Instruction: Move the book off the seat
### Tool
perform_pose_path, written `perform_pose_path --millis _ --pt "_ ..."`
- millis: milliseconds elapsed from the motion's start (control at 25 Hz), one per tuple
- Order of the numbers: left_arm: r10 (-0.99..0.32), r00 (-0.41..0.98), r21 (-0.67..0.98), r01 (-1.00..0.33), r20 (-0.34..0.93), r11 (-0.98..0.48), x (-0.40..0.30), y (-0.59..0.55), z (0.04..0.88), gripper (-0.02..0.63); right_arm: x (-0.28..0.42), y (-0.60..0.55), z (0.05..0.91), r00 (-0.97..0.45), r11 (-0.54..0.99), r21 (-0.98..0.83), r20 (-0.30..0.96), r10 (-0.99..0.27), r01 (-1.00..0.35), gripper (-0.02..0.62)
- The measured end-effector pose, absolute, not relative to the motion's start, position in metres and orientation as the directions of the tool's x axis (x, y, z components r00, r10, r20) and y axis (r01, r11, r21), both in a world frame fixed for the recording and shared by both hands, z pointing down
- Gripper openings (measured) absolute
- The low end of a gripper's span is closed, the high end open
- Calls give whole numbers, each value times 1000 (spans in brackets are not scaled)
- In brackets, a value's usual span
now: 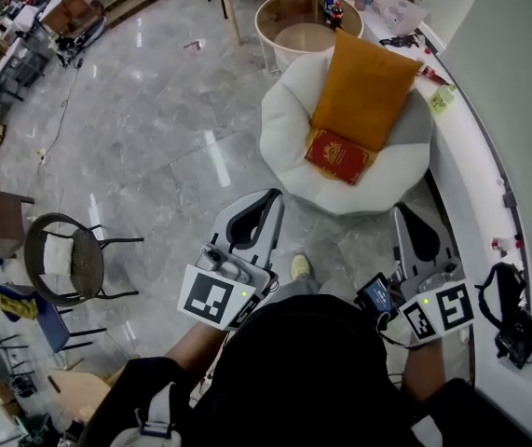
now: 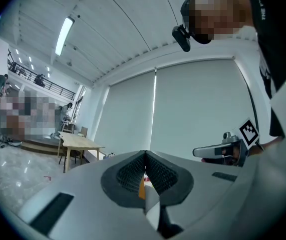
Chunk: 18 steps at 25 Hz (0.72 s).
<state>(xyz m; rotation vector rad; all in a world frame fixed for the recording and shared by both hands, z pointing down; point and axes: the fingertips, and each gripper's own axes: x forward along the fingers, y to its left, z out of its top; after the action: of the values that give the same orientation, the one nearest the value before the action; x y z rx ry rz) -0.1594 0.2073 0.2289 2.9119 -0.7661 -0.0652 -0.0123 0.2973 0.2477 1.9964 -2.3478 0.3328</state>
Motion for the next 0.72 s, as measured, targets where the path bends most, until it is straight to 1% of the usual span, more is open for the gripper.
perform_pose_path --millis 320,720 --pt "-479 877 137 -471 -32 -871 -161 197 230 12 -14 289 252 -164 141 -134 179 -970 -981 13" --pt "-488 872 130 -482 -26 -867 -153 184 226 12 0 282 247 -138 117 -133 161 -977 -984 14"
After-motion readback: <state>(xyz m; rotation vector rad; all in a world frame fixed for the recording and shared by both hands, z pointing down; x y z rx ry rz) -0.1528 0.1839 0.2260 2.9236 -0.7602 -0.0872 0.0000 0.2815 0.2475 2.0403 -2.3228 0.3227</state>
